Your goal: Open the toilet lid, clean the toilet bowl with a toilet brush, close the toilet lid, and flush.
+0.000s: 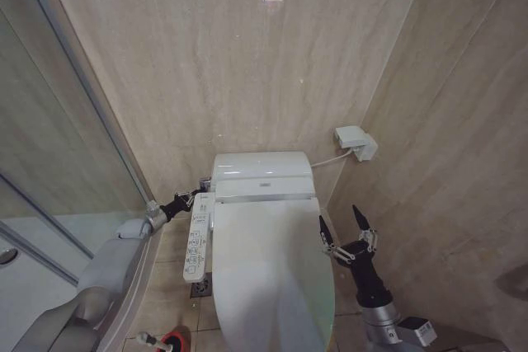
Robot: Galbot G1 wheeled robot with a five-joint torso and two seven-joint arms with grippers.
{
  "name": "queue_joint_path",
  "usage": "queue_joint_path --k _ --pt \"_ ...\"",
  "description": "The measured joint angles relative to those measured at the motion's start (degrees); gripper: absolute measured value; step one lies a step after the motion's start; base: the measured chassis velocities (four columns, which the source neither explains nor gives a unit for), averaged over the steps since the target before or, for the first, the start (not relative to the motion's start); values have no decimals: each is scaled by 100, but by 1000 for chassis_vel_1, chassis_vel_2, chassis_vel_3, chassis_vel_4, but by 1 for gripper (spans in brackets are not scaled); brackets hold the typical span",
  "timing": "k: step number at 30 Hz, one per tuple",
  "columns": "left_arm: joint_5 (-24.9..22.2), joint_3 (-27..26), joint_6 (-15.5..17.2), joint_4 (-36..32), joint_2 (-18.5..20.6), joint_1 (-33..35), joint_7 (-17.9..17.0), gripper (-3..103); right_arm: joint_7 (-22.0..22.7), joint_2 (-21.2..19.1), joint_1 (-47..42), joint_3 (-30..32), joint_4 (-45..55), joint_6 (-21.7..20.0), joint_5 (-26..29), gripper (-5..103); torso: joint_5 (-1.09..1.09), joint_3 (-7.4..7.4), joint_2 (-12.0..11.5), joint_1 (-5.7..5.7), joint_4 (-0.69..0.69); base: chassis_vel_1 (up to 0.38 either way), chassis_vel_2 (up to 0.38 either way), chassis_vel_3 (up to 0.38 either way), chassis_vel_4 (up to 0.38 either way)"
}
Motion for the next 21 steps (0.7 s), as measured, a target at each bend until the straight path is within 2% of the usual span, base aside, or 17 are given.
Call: queue_joint_path --k 21 --pt "4 -4 -3 2 42 26 -32 0 -16 30 -6 -23 -23 9 -23 100 0 0 0 0 0 0 0 0 0"
